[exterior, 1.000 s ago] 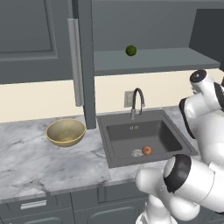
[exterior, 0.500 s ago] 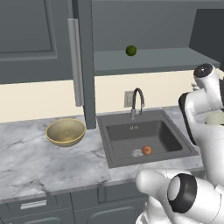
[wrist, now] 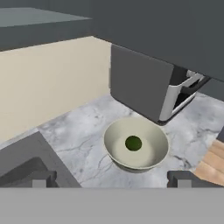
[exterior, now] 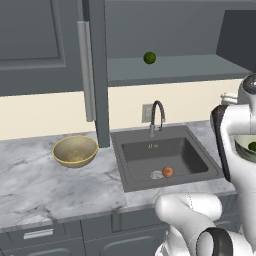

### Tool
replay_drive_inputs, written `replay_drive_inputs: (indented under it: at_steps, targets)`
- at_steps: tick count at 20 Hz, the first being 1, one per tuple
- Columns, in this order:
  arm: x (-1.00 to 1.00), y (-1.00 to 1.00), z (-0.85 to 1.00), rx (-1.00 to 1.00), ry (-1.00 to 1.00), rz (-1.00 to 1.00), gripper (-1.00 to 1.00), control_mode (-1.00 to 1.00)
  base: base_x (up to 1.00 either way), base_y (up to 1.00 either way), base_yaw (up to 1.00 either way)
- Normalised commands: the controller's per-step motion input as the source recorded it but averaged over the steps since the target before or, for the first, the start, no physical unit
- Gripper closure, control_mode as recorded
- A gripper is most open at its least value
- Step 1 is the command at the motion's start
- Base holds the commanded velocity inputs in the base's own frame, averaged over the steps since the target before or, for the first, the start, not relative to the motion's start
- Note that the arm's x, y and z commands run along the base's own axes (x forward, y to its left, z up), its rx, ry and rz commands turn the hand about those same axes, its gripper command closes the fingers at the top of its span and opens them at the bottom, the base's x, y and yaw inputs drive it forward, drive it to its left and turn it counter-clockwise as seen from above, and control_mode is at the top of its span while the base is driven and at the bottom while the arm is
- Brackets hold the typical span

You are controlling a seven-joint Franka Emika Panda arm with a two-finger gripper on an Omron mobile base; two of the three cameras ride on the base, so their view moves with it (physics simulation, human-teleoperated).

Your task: Pick the limes from the cabinet and place them in one bowl. Pick the onion from the sink and place it in the other bowl.

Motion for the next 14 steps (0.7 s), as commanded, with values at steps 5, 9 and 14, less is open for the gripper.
replay_drive_inputs:
  at_steps: [5, 9, 14]
  targets:
    - [-0.07, 0.39, 0.29, 0.00, -0.09, 0.15, -1.00, -1.00, 0.00, 0.00, 0.00]
    - [-0.07, 0.35, 0.30, 0.00, -0.11, 0.18, -1.00, -1.00, 0.00, 0.00, 0.00]
    - [-0.06, 0.33, 0.27, 0.00, -0.09, 0.18, -1.00, -1.00, 0.00, 0.00, 0.00]
